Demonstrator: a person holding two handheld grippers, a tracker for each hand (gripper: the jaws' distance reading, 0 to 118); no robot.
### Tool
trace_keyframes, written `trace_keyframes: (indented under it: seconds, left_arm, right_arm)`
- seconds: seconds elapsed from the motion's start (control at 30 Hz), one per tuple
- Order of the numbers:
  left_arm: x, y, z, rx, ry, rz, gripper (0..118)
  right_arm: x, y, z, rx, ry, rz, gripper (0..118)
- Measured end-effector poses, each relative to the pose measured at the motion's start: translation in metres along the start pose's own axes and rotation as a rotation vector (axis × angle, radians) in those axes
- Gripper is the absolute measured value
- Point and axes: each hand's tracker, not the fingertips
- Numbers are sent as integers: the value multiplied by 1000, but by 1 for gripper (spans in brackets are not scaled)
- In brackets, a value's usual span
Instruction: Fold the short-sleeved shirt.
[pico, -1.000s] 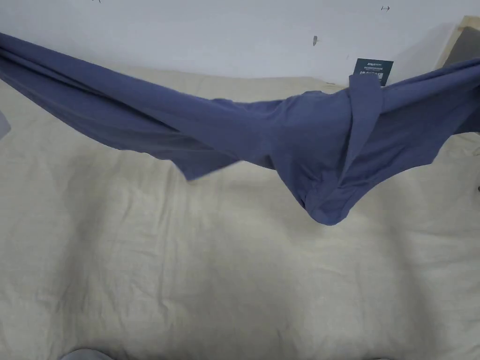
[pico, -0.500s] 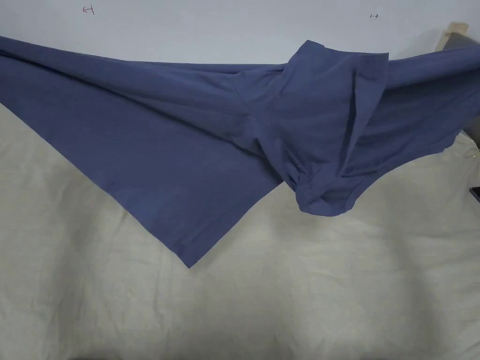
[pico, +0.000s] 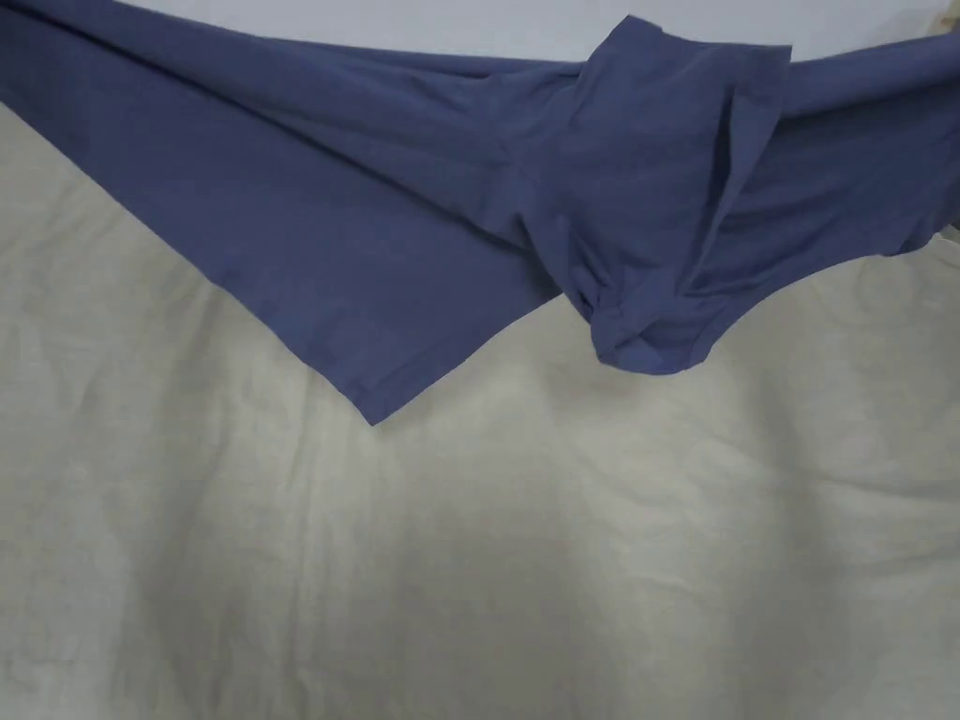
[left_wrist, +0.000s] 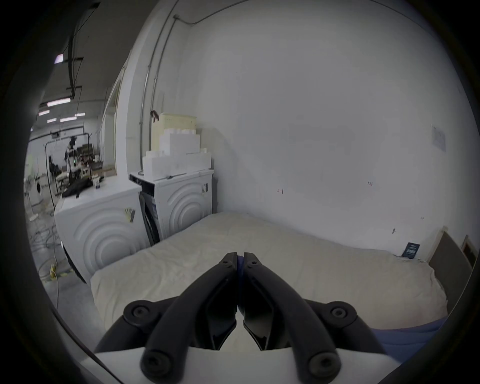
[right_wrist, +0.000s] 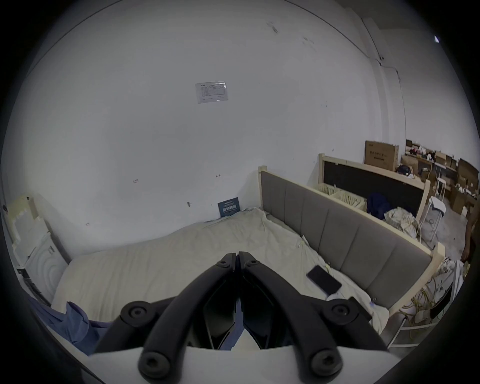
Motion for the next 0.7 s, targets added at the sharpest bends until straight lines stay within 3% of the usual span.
trace_keyframes:
  seconds: [0.27, 0.43, 0.6, 0.7]
  left_arm:
    - [101, 26, -87, 63, 53, -97, 0]
    - [146, 31, -139, 110, 52, -139, 0]
    - [158, 1, -184, 58, 30, 2, 0]
    - [158, -46, -205, -26, 10, -26, 0]
  right_arm:
    - [-55, 48, -121, 46, -46, -57, 0]
    - [-62, 59, -187, 83, -55, -93, 0]
    - [-60, 15, -238, 50, -51, -156, 0]
    - [-56, -37, -271, -44, -55, -175, 0]
